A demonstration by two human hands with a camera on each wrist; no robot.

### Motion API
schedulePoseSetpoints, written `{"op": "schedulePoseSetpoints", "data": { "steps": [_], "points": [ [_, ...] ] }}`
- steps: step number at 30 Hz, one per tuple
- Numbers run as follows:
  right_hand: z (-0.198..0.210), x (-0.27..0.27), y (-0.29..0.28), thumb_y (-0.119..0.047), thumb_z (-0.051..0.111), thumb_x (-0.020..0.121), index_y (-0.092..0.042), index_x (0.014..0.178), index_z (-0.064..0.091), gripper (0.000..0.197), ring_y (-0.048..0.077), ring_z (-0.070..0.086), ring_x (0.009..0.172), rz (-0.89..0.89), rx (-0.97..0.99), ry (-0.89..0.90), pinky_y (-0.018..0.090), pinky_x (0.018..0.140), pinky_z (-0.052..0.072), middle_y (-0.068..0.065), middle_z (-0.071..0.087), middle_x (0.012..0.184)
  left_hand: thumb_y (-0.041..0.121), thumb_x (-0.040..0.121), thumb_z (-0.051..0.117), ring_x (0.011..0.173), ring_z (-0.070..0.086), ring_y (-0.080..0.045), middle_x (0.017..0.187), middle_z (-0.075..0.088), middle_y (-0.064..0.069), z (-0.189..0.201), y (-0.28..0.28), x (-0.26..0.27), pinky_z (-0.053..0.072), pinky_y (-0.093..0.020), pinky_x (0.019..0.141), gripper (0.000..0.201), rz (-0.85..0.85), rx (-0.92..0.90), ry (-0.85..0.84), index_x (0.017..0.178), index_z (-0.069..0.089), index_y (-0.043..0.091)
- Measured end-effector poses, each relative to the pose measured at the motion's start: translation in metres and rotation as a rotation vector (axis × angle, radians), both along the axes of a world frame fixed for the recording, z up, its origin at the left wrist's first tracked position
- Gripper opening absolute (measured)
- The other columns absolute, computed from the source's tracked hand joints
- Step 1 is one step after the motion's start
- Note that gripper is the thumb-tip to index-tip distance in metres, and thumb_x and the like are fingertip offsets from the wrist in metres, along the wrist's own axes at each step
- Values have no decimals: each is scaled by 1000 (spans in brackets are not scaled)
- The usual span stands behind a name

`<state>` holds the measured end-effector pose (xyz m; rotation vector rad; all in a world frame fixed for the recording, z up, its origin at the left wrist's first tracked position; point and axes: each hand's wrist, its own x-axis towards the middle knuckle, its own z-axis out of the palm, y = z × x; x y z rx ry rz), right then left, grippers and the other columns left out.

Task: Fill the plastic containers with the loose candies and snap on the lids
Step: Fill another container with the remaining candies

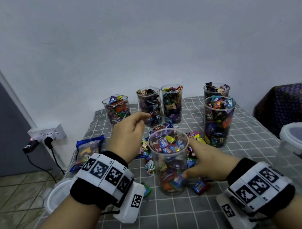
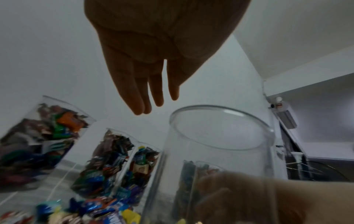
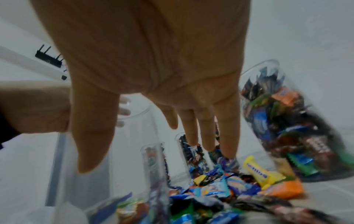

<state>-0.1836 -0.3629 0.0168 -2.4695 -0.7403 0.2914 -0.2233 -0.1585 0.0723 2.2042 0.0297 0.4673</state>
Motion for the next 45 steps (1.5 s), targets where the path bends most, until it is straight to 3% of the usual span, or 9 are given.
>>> {"op": "schedulePoseSetpoints", "data": {
  "steps": [3,7,15,21,25,29,36,41,45],
  "points": [
    [4,5,-8,-50,68,77,-22,148,17,92,21,39,131,-87,-335,19,36,105,37,2,36,147,10,96,39,92,60,-20,109,65,2,-8,14,3,52,-35,83,31,37,198,216,109,64,23],
    [7,8,-12,-63,62,76,-19,135,38,77,22,49,120,-111,-669,17,31,92,42,3,49,136,24,86,59,92,61,-18,100,68,-1,-25,24,6,51,-32,82,8,-14,621,535,90,65,21],
    [-17,26,-2,-54,70,74,-11,125,47,70,24,55,112,-42,-721,135,34,95,47,9,56,126,43,77,72,104,58,-22,105,60,-5,-61,12,14,47,-32,81,51,-171,905,990,115,60,11],
    [-24,52,12,-42,72,78,-9,126,45,64,26,51,117,-23,-672,139,31,91,43,9,53,129,26,82,70,110,57,-25,121,60,-10,-72,11,26,47,-33,87,43,-124,874,895,119,54,8],
    [-34,69,22,-37,70,81,-12,126,48,56,26,55,111,-56,-609,67,32,90,48,9,57,124,24,82,68,95,57,-22,115,62,-9,-78,11,39,49,-33,83,35,-35,831,801,111,58,9],
    [-34,81,29,-33,56,90,-15,119,52,34,28,57,108,-96,-581,-42,31,81,47,10,59,121,24,89,56,108,59,-26,119,61,-8,-80,11,53,47,-33,85,28,73,881,689,115,55,15],
    [-26,97,23,-51,61,82,-21,142,28,74,25,38,129,-184,-299,-84,39,102,40,6,37,138,37,84,64,122,47,-32,135,40,-12,-76,29,77,43,-42,96,60,78,678,636,134,36,19],
    [-35,105,30,-74,48,76,-22,151,3,101,30,24,139,-121,-432,21,47,110,30,11,18,153,38,87,63,142,19,-33,155,14,-12,-95,31,107,26,-45,113,83,-12,630,772,149,11,22],
    [-39,102,35,-77,39,78,-30,149,13,89,32,35,134,-75,-629,-9,44,105,37,13,21,153,30,87,63,127,46,-29,141,45,-8,-118,25,114,40,-41,104,60,-41,629,782,141,39,18]
  ]
}}
